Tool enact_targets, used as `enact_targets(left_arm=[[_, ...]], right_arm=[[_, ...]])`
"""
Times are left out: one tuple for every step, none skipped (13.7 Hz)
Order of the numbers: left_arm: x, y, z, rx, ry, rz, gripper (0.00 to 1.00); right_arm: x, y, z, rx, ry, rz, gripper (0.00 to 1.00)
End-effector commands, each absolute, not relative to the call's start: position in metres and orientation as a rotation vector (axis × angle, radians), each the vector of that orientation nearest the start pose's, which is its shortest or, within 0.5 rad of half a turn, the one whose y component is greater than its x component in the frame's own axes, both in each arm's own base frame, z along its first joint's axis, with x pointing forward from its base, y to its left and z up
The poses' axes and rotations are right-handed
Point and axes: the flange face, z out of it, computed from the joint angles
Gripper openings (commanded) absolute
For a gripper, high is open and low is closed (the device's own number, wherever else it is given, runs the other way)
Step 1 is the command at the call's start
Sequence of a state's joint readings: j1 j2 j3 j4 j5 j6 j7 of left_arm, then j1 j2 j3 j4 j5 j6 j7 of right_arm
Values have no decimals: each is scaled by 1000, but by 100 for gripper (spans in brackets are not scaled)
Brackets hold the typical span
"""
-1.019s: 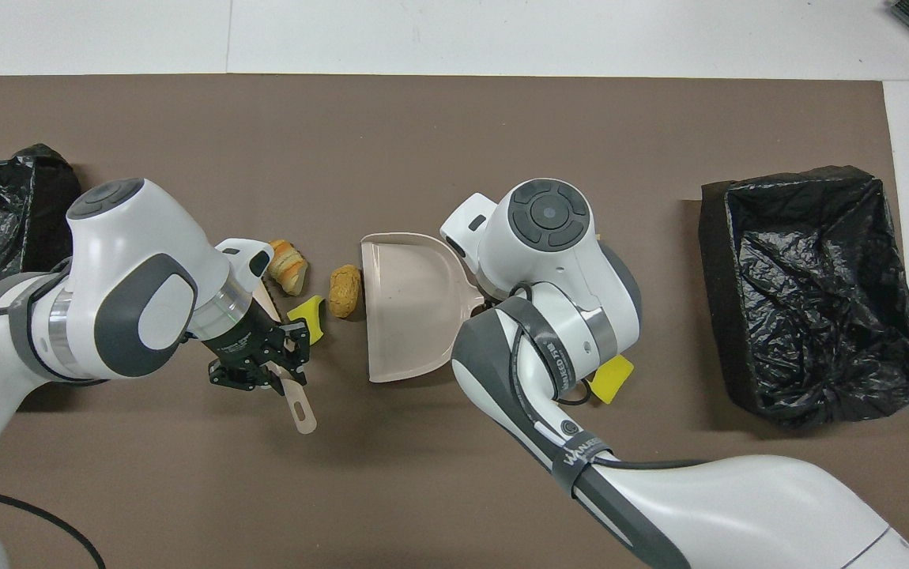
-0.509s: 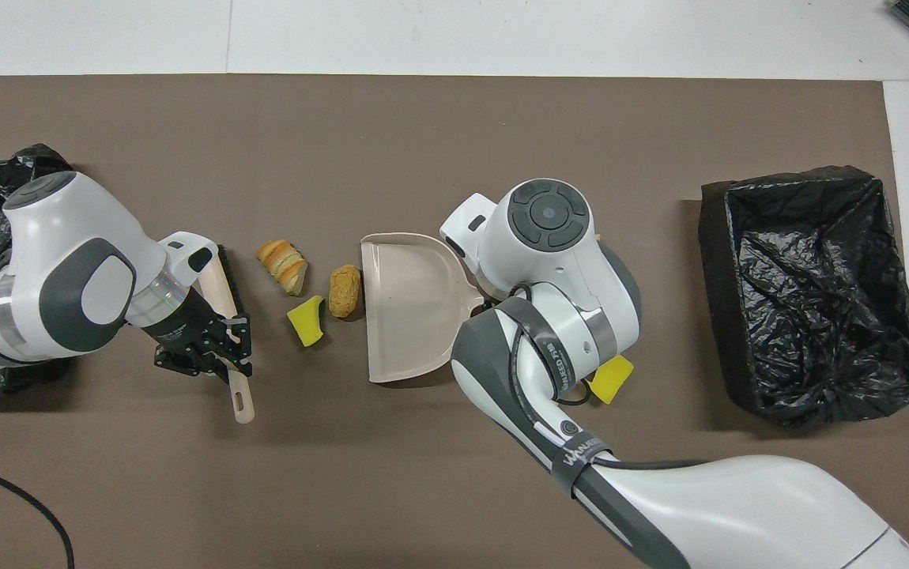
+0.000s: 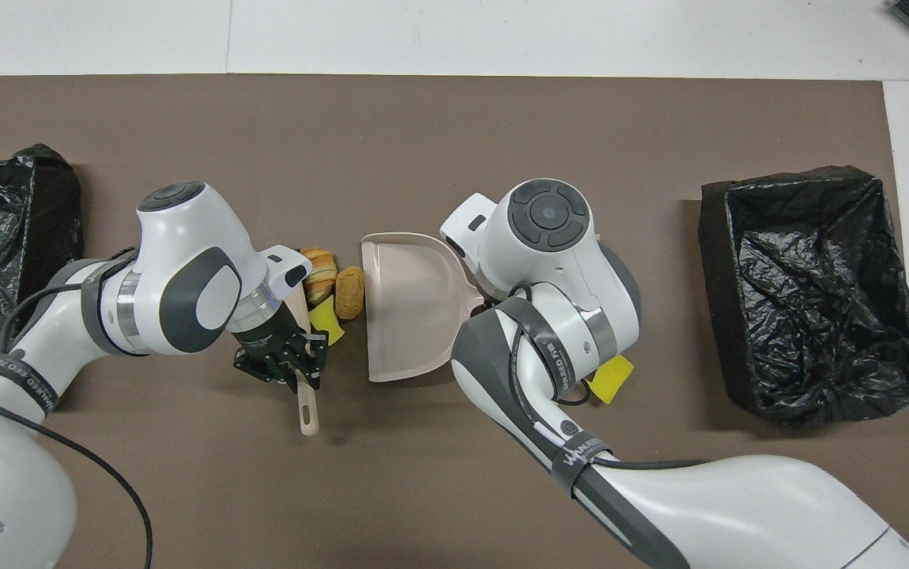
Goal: Sweep and dump trash in bin
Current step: 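Sweep the remaining chunks and sponge into the dustpan with the brush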
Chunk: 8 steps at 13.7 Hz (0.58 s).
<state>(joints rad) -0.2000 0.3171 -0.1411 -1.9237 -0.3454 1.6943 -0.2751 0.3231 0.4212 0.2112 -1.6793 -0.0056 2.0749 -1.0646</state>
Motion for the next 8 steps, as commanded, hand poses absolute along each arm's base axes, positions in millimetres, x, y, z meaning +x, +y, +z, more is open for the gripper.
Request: enact_targets(left_arm=[[506, -252, 311, -3213, -37, 1064, 0], [501, -265, 314, -3229, -18, 1080, 0], [498, -275, 316, -3249, -18, 1083, 0], [493, -287, 320, -3258, 2, 1081, 0], [491, -291, 326, -3270, 13, 1067, 0], [494, -285, 330, -3273, -12, 1055, 0], [497, -282, 333, -3274, -44, 1041, 0], [498, -278, 335, -3257, -105, 1032, 0]], right_arm=[[575, 326, 364, 2311, 2272, 36, 0], [575, 326, 365, 2310, 2271, 39, 0], [575, 326, 365, 2311, 2272, 36, 0], [575, 326, 365, 2310, 2271, 36, 0], [574, 326, 365, 2309, 2273, 36, 0], [575, 326, 366, 2308, 2273, 39, 0], [574, 325, 366, 2308, 2273, 38, 0], [575, 325, 367, 2309, 2270, 43, 0]])
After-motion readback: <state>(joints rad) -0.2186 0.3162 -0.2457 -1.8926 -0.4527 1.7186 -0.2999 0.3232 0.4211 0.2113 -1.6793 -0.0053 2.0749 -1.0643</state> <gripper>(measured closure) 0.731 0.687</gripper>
